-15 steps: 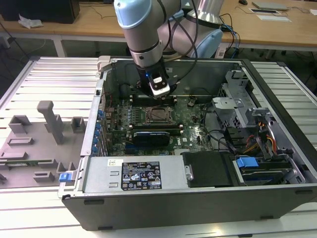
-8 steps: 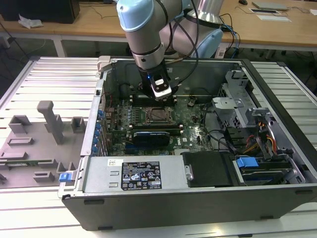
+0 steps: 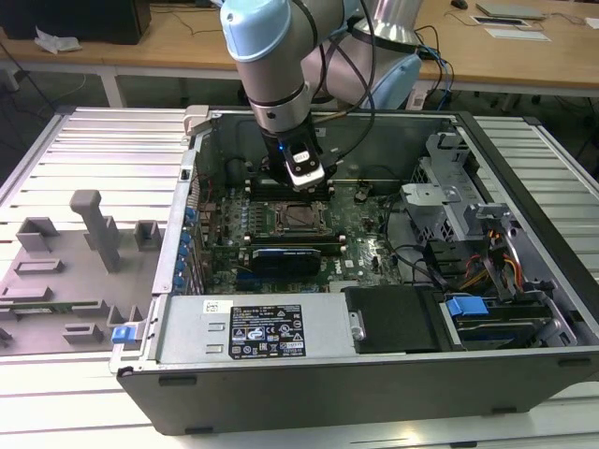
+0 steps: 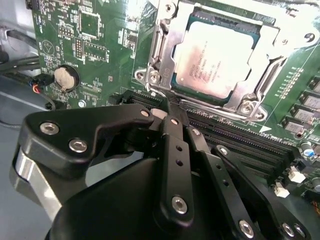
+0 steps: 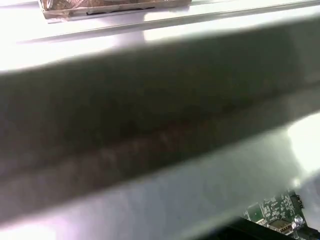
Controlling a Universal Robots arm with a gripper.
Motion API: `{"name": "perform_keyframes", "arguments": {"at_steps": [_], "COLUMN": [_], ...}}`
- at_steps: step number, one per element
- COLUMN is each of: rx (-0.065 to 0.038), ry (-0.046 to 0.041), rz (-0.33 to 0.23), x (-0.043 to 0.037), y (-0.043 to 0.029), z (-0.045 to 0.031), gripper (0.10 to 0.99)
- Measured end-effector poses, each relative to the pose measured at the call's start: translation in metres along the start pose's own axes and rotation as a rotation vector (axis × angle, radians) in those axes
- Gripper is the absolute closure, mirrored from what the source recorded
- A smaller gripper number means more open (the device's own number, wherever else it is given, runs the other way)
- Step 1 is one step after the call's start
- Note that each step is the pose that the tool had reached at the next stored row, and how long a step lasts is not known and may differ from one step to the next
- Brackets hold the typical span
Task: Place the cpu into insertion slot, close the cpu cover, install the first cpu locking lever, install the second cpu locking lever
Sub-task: 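Install the first cpu locking lever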
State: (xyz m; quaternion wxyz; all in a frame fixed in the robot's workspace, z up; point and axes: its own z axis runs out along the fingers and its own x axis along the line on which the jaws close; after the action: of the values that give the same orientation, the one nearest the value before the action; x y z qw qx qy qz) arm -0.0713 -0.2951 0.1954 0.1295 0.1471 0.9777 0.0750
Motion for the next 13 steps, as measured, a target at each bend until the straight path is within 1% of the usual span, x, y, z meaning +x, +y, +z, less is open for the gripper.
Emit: {"name": "perform_keyframes", "arguments": {"at_steps": [7,8,11,13], "rx": [-0.001,-0.003,-0.016,-0.018], "ry": [0.0005,0.0012,0.0043,0.005], "rz": [0.0,0.001,0.004,0.005], "x": [-0.0012,-0.0013,-0.0015,-0.0015], "y": [-0.0021,-0.0021,-0.002,-0.0019], "z": [-0.0003,-0.0003,-0.0001,-0.0005], "gripper": [0.98,0.98,0.98,0.98]}}
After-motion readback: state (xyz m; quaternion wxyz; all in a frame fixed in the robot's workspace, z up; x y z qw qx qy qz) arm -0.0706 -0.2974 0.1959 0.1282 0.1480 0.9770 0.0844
